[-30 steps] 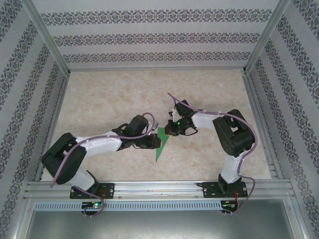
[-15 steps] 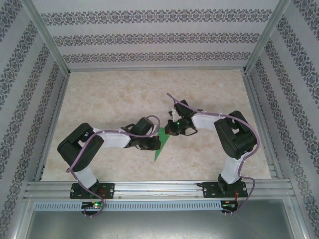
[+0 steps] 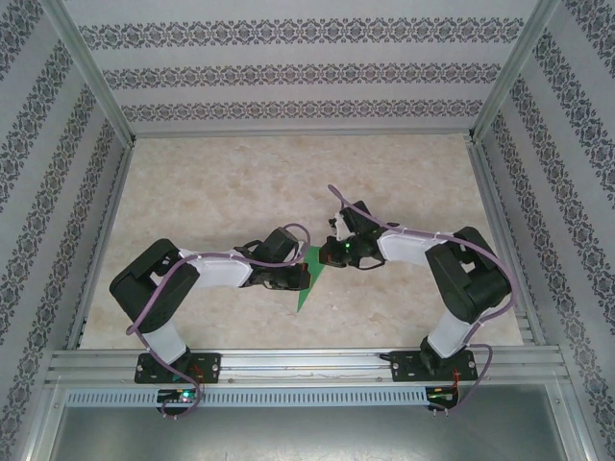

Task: Fold a paper plane with a square sheet of paper (fold left side to right side)
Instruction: Fold the wing for the fifth time at the center of the table.

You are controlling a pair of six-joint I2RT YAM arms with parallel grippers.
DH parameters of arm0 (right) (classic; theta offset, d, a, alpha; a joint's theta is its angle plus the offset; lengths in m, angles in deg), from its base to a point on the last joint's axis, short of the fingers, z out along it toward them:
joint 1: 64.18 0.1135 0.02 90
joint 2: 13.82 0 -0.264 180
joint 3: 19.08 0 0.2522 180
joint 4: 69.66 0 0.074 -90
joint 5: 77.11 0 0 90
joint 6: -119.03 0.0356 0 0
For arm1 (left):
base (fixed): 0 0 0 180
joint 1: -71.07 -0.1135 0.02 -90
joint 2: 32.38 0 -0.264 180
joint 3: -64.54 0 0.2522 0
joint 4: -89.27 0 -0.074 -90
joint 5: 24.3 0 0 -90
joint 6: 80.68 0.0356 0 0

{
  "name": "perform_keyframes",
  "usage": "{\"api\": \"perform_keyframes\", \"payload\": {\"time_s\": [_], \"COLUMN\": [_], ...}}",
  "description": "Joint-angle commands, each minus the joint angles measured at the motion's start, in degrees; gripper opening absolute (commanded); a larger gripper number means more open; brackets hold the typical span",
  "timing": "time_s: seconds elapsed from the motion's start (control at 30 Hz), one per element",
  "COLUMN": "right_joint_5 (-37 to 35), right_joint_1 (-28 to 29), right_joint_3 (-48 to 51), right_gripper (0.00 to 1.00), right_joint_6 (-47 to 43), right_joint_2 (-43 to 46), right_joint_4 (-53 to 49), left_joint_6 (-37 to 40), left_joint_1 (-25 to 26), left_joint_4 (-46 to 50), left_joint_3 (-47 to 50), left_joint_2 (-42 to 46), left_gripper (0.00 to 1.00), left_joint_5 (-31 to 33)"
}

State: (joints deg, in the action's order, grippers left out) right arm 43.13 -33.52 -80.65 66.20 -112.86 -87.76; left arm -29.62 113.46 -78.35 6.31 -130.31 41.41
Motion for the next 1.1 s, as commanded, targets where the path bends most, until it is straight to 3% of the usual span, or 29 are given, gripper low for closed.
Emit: {"api": "perform_keyframes", "payload": {"time_s": [0.0,0.63,1.07], "right_joint_5": [0.7,-3.2,-4.3], "right_joint_1": [0.2,-4.2,-11.4], "right_joint_3": [0.4,0.4,-3.7], "right_gripper": [0.0,0.0,0.0], "right_joint_6": [1.4,-3.5,-8.2], "right_joint_2": [-1.8,-4.8,-6.3], "right_joint_4": [4.2,2.4,-1.0], "left_joint_6": [1.7,2.6,1.4], "left_joint_1": [0.6,0.7,0.7], "left_joint_4": [8.3,13.6,10.9], "left_joint_3": [0.8,0.2,3.4], "left_joint_2": [-1.7,-2.6,-3.1], "left_gripper": [0.0,0.0,0.0], "left_joint_5": [6.1,9.9,9.5]}}
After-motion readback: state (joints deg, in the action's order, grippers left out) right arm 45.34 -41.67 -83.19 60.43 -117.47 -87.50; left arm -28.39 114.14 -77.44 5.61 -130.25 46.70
